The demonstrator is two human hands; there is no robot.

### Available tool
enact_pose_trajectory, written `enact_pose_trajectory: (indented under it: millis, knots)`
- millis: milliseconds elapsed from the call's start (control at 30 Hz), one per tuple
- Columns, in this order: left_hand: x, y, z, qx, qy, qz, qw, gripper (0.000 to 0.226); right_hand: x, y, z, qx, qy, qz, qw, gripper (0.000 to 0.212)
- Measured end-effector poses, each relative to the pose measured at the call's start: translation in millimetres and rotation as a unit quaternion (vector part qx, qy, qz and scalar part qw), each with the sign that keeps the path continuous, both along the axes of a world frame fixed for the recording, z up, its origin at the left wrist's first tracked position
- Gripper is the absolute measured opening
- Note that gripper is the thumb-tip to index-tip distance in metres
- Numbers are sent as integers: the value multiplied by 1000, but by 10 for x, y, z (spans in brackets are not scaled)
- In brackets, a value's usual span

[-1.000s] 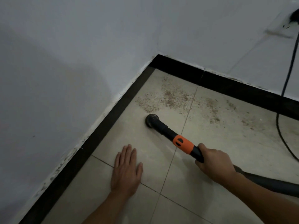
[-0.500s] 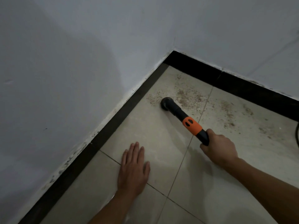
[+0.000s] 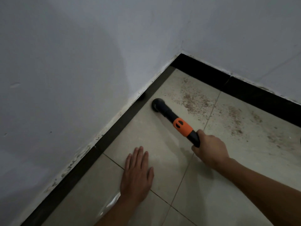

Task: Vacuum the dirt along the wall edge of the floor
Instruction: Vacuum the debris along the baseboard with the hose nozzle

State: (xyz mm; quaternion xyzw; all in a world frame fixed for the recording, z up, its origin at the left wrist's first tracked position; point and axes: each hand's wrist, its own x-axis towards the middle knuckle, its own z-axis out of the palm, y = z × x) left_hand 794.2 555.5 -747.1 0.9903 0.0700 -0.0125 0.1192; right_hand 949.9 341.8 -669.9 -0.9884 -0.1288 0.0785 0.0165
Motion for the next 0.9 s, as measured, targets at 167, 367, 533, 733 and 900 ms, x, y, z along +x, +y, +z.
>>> enact_pose_trajectory:
  millis: [167,367,533,733,900]
  knots:
    - [-4,-2,-10,0,0,5,1000,57,134,97,-34,14,-8,5,1000,27]
    - [8,-6,10,-1,-4,2,1000,57,86,239,-105,28,1,14,1000,31]
    - [2,-2,14,0,-4,-2,1000,56,228,195,-134,-3,-22,-2,1000,30]
    - [0,0,17,-3,2,-3,1000,56,451,337,20,102,77,-4,992,37]
    - [4,3,6,0,-2,-3,1000,57,316,442,-115,150,105,-5,983,34]
